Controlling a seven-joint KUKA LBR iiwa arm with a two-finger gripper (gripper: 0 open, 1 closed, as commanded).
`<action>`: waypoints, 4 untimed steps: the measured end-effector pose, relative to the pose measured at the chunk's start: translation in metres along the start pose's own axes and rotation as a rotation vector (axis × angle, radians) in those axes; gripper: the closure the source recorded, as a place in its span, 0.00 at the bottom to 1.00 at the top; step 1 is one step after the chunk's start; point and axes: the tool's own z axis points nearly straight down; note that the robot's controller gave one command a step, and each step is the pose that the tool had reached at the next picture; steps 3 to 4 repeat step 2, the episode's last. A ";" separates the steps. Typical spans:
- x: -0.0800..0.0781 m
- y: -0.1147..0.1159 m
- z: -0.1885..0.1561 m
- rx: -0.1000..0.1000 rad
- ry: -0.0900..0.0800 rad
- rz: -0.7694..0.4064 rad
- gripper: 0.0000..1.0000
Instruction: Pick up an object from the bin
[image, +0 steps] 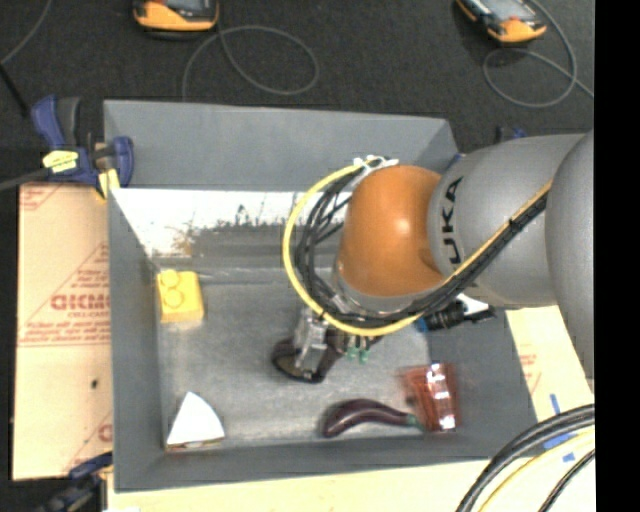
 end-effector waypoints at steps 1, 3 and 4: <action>0.000 0.000 0.000 0.000 0.000 0.000 1.00; 0.017 0.029 -0.046 -0.001 -0.002 -0.067 1.00; 0.017 0.029 -0.046 -0.001 -0.002 -0.067 1.00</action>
Offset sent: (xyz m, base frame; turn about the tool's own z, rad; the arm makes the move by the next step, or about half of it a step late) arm -0.0117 0.0323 0.0459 -0.0659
